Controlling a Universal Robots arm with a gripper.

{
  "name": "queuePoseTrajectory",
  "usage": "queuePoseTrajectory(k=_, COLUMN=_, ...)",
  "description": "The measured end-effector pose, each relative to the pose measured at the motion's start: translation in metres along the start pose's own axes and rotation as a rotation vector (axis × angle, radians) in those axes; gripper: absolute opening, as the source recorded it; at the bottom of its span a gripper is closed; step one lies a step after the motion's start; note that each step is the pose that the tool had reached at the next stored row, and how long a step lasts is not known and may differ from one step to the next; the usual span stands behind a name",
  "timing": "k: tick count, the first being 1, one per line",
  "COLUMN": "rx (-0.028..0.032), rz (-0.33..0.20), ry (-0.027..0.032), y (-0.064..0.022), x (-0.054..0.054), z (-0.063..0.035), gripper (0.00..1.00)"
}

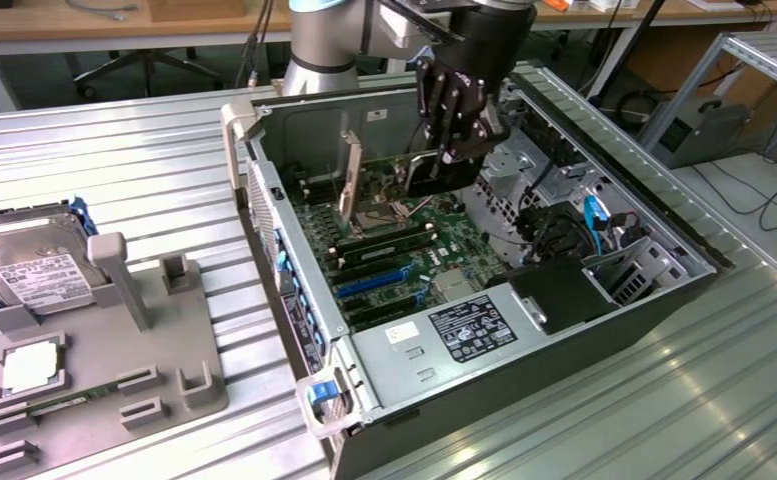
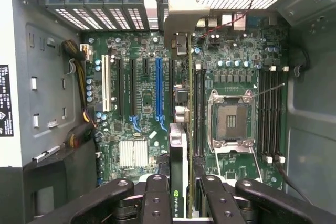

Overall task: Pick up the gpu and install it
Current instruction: 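Insert the gpu into the slot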

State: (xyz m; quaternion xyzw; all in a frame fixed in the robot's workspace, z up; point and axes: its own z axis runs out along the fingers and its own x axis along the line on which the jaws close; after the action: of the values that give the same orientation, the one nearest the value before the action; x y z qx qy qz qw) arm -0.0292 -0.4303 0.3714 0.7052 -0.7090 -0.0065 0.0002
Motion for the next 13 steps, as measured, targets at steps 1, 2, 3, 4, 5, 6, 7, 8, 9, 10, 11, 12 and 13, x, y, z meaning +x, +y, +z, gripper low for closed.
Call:
queuePoseTrajectory(k=1, rx=-0.0001, rz=0.000, ry=0.0000, y=0.0000, x=0.000, z=0.0011, gripper=0.27)
queuePoseTrajectory(k=2, rx=-0.0001, rz=0.000, ry=0.0000, y=0.0000, x=0.000, z=0.0021, gripper=0.27)
queuePoseTrajectory(k=3, rx=-0.0001, rz=0.000, ry=0.0000, y=0.0000, x=0.000, z=0.0031, gripper=0.27)
queuePoseTrajectory(k=4, rx=-0.0001, rz=0.000, ry=0.0001, y=0.0000, x=0.000, z=0.0044, gripper=0.27)
queuePoseTrajectory(k=5, rx=-0.0001, rz=0.000, ry=0.0003, y=0.0000, x=0.000, z=0.0054, gripper=0.27)
queuePoseTrajectory(k=6, rx=-0.0001, rz=0.000, ry=0.0006, y=0.0000, x=0.000, z=0.0061, gripper=0.27)
queuePoseTrajectory(k=7, rx=-0.0001, rz=0.000, ry=0.0007, y=0.0000, x=0.000, z=0.0069, gripper=0.27)
queuePoseTrajectory(k=8, rx=-0.0001, rz=0.000, ry=0.0009, y=0.0000, x=0.000, z=0.0077, gripper=0.27)
queuePoseTrajectory(k=9, rx=-0.0001, rz=0.000, ry=0.0013, y=0.0000, x=0.000, z=0.0087, gripper=0.27)
queuePoseTrajectory(k=10, rx=-0.0001, rz=0.000, ry=0.0022, y=0.0000, x=0.000, z=0.0104, gripper=0.27)
queuePoseTrajectory(k=11, rx=-0.0001, rz=0.000, ry=0.0027, y=0.0000, x=0.000, z=0.0112, gripper=0.27)
queuePoseTrajectory(k=12, rx=0.0000, rz=0.000, ry=0.0031, y=0.0000, x=0.000, z=0.0121, gripper=0.27)
queuePoseTrajectory(k=13, rx=0.0000, rz=0.000, ry=0.0032, y=0.0000, x=0.000, z=0.0132, gripper=0.27)
